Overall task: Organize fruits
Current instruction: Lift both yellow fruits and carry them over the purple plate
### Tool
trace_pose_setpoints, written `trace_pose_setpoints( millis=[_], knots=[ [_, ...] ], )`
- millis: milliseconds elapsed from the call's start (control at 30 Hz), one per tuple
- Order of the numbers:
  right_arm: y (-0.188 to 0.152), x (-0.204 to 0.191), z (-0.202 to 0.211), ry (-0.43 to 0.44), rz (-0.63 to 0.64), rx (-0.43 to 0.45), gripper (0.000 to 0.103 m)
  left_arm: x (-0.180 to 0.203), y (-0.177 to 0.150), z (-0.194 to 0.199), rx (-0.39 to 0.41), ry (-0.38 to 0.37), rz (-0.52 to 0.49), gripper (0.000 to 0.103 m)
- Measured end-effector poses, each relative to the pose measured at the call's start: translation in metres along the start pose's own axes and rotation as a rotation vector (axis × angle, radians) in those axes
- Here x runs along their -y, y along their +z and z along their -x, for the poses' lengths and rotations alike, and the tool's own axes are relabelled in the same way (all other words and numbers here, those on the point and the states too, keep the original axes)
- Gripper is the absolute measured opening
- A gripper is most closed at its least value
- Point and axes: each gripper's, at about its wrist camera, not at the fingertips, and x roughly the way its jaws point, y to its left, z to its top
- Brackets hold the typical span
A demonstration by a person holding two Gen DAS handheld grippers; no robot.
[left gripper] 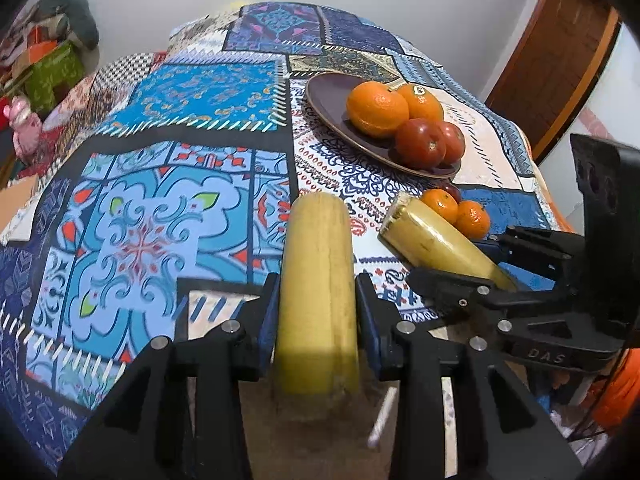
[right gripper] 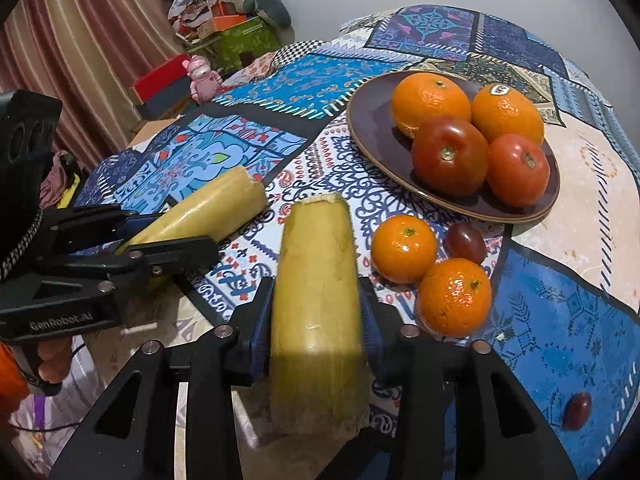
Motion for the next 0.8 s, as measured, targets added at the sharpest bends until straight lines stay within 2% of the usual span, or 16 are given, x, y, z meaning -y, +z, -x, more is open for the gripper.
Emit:
trace_pose_setpoints(
  millis=[67, 433, 800],
  knots=[
    [-0.001, -0.003, 0.002, -0.009, 0.009, 0.010, 0.036, 0.002, -0.002, 0.000, 0.021, 0.019, -0.009, 0.035],
    [0.005, -0.005, 0.026, 0.010, 0.007, 0.086, 0.036, -0.004, 0.002, 0.011, 0.042, 0.011, 0.032, 0.035],
    [0.034, 0.014, 0.058, -0.041, -0.006, 0.189, 0.036, 0.004, 0.040, 0.028, 0.124, -0.007, 0.029, 0.035]
  ],
)
